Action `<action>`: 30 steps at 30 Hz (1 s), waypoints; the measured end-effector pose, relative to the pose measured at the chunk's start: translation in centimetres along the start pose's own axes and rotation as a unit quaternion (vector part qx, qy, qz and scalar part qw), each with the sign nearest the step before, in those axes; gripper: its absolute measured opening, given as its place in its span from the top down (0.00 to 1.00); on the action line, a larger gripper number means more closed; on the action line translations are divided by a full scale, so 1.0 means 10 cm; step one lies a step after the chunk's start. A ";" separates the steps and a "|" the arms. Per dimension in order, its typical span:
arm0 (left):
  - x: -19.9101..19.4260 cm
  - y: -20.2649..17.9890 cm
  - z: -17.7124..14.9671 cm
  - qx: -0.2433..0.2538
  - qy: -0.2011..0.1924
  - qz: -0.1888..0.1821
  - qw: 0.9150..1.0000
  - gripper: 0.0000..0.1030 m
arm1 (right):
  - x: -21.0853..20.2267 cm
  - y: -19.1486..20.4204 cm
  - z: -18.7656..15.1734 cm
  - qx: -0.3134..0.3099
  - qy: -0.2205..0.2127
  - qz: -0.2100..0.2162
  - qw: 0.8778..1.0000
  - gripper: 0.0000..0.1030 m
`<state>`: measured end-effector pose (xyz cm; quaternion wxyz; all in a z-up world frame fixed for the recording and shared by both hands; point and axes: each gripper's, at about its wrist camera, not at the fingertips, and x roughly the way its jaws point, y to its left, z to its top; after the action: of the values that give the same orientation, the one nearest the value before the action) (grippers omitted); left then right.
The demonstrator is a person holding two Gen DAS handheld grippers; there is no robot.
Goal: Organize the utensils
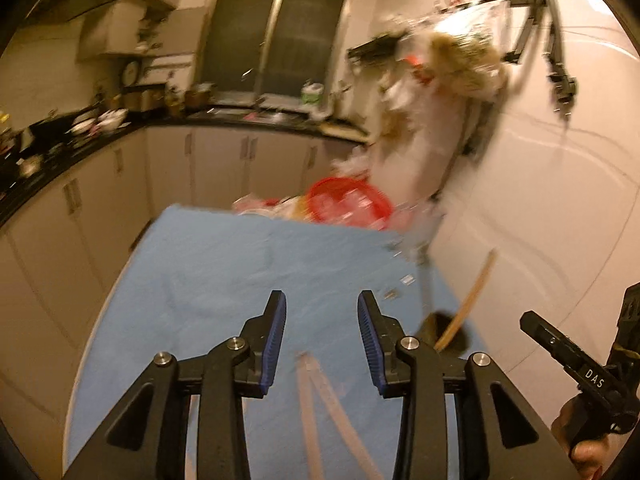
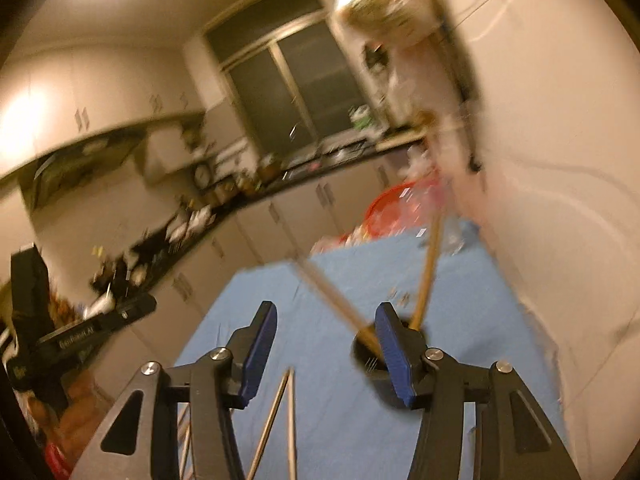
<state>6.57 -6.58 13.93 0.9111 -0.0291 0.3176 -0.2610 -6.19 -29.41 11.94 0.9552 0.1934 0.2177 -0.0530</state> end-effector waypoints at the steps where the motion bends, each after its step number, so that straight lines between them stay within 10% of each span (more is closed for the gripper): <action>1: -0.01 0.15 -0.08 -0.009 0.008 0.010 1.000 0.63 | 0.08 0.06 -0.09 -0.005 0.015 0.004 1.000 0.47; 13: 0.59 1.22 -0.68 -0.079 0.190 0.019 0.978 0.64 | 0.62 0.34 -0.61 -0.018 0.120 0.025 0.992 0.48; 24: 1.33 1.12 -0.89 0.016 0.259 0.093 0.961 0.65 | 0.68 0.37 -0.65 -0.013 0.147 0.018 0.989 0.48; 30: 1.45 1.08 -0.97 0.042 0.270 0.122 0.954 0.88 | 0.85 0.45 -0.67 -0.010 0.178 0.027 0.984 0.56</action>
<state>15.31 -3.31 -4.33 0.8167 0.1201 0.5415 -0.1590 -0.34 -22.78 4.25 0.9044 0.1956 0.3791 0.0100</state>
